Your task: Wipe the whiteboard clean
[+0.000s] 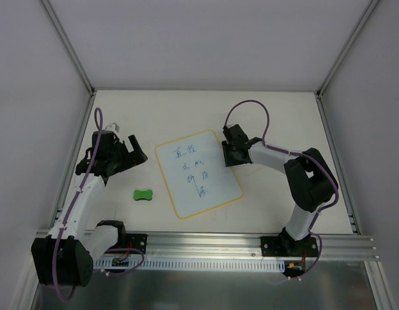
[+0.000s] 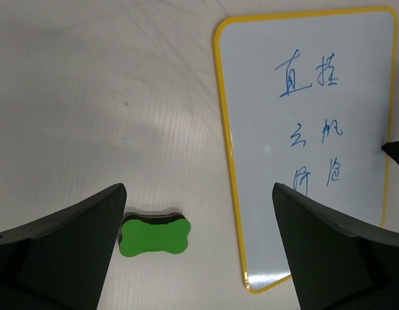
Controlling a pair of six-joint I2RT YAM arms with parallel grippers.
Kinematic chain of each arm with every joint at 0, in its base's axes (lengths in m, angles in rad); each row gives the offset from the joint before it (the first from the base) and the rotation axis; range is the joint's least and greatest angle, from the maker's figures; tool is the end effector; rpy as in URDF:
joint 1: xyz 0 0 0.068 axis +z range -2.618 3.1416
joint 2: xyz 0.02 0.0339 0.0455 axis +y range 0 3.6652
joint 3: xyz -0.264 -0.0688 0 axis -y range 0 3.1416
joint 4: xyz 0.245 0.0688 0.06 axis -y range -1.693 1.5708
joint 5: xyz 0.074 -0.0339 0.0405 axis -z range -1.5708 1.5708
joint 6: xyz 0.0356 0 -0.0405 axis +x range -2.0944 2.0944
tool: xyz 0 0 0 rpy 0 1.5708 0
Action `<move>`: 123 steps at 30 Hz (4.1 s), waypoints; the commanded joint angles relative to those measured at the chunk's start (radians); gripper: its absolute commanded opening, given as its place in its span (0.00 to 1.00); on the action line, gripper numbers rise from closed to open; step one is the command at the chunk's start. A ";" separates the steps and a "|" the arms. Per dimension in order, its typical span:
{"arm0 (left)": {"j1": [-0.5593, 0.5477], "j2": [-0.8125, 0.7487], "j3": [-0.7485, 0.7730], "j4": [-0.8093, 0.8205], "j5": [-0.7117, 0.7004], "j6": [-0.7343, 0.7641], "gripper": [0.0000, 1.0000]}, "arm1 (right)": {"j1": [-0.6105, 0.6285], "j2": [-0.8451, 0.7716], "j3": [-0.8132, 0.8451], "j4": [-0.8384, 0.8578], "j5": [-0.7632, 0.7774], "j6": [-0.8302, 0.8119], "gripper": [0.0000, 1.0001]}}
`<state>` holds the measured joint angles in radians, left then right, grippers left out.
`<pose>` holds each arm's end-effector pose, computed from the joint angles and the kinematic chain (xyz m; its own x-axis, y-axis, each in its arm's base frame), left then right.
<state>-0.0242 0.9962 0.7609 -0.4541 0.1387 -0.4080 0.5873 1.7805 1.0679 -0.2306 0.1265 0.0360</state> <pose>0.2129 -0.0101 0.2668 -0.6355 -0.3777 -0.6734 -0.1324 0.9126 -0.3869 0.3053 0.1978 0.1685 -0.6909 -0.4170 -0.5905 -0.4635 0.8824 -0.0809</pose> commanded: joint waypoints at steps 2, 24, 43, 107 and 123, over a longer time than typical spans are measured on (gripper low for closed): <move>0.009 0.027 -0.017 -0.004 0.053 0.009 0.99 | -0.001 0.016 -0.003 0.010 0.094 0.031 0.28; -0.175 0.005 -0.137 -0.221 -0.252 -0.536 0.99 | -0.090 -0.122 -0.200 0.010 0.108 0.205 0.06; -0.217 0.252 -0.089 -0.294 -0.356 -0.793 0.66 | -0.110 -0.155 -0.246 0.065 0.039 0.193 0.06; -0.324 0.674 0.275 -0.164 -0.407 -0.594 0.53 | -0.119 -0.208 -0.310 0.059 0.033 0.223 0.08; -0.330 0.694 0.261 -0.153 -0.395 -0.595 0.33 | -0.121 -0.211 -0.313 0.060 0.032 0.225 0.08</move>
<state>-0.3416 1.6943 1.0348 -0.6048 -0.2447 -0.9966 0.4744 1.5700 0.7872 -0.0799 0.1516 0.2539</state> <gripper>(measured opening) 0.350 0.078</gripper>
